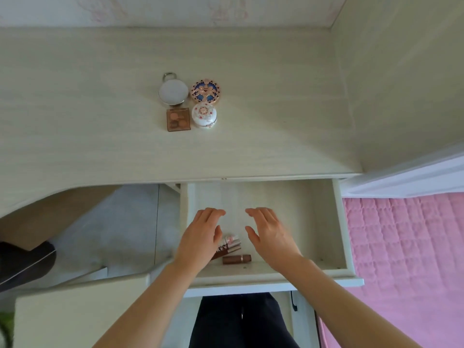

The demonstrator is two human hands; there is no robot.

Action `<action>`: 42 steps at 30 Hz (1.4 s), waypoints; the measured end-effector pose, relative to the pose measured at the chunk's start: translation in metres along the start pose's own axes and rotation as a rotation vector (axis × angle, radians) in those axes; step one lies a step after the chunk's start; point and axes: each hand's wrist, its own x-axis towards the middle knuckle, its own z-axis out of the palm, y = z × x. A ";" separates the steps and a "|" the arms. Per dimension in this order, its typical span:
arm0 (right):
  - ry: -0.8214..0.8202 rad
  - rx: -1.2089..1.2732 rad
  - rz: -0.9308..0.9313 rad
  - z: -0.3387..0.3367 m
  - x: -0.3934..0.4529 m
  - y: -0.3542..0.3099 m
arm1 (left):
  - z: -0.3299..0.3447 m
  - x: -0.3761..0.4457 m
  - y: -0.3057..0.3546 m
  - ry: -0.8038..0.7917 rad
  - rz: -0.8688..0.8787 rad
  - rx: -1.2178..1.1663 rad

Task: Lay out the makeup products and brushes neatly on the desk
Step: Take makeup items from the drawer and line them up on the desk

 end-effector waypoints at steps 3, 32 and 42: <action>-0.119 0.006 0.027 0.023 -0.014 0.021 | 0.030 -0.001 -0.007 -0.142 -0.077 -0.041; -0.858 0.027 0.124 0.101 -0.002 0.054 | 0.093 0.009 -0.051 -0.387 -0.401 0.036; -0.613 -0.118 -0.117 0.097 -0.003 0.059 | 0.088 0.011 -0.042 -0.380 -0.518 -0.056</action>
